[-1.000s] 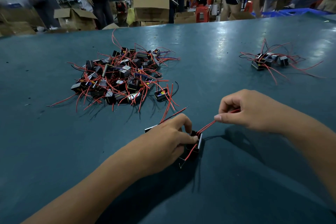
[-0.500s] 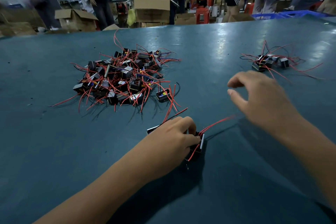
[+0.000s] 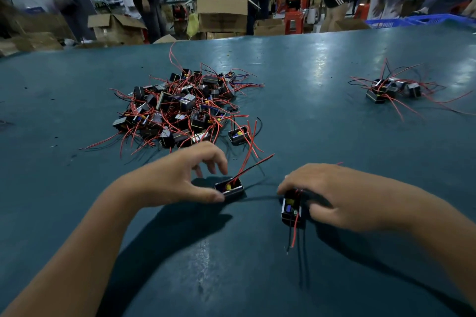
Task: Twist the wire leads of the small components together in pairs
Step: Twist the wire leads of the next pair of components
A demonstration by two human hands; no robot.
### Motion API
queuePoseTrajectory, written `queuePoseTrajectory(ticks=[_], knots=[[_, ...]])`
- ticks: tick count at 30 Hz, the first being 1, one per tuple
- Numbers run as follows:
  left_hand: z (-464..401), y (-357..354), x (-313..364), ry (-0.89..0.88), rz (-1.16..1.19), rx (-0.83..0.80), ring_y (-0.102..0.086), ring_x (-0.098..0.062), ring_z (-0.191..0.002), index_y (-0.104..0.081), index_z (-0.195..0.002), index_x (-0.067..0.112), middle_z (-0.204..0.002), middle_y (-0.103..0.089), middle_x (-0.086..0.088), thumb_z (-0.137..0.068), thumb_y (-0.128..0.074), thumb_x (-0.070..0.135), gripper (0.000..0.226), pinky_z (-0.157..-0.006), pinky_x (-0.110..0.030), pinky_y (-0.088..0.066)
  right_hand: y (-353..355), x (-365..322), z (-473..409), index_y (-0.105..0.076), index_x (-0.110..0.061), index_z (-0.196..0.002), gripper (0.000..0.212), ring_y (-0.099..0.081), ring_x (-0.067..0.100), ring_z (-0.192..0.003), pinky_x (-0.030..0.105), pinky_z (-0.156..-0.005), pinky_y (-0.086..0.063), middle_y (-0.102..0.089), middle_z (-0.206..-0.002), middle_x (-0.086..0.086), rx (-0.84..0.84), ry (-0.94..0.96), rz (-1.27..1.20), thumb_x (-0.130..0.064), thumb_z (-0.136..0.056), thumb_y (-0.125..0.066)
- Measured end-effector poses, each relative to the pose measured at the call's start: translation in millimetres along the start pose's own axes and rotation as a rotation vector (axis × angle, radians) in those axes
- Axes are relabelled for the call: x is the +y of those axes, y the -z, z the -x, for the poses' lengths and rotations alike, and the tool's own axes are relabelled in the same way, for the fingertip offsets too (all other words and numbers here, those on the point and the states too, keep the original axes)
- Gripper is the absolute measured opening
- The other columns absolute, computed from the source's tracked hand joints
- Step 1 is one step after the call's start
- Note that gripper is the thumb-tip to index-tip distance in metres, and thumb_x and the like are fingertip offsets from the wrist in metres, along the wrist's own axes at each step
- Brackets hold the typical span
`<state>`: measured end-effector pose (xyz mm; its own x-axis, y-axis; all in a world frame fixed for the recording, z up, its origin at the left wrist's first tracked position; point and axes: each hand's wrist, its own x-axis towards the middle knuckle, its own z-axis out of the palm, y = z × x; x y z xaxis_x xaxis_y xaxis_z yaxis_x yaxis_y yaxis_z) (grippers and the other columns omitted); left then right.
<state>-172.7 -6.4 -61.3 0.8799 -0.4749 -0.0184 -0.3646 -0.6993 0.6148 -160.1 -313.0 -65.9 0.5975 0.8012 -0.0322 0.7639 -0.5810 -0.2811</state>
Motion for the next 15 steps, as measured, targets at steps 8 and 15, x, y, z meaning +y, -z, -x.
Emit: queuePoseTrajectory(ticks=[8, 15], knots=[[-11, -16, -1, -0.022, -0.093, -0.023, -0.059, -0.009, -0.097, -0.066, -0.103, 0.03, -0.104, -0.058, 0.013, -0.083, -0.08, 0.031, 0.024, -0.088, -0.034, -0.05, 2, 23, 0, -0.054, -0.034, -0.115, 0.02, -0.053, 0.008, -0.104, 0.028, -0.092, -0.042, -0.058, -0.109, -0.016, 0.028, -0.197, 0.119, -0.042, -0.095, -0.054], [-26, -49, 15, -0.075, -0.211, 0.182, -0.047, -0.004, -0.076, -0.049, -0.078, 0.034, -0.083, -0.047, 0.012, -0.074, -0.076, 0.058, 0.036, -0.066, -0.018, -0.038, 8, 43, 2, -0.052, -0.019, -0.132, 0.04, -0.05, 0.025, -0.118, 0.039, -0.1, -0.039, -0.055, -0.128, 0.003, 0.371, -0.555, 0.284, -0.032, -0.095, -0.058]])
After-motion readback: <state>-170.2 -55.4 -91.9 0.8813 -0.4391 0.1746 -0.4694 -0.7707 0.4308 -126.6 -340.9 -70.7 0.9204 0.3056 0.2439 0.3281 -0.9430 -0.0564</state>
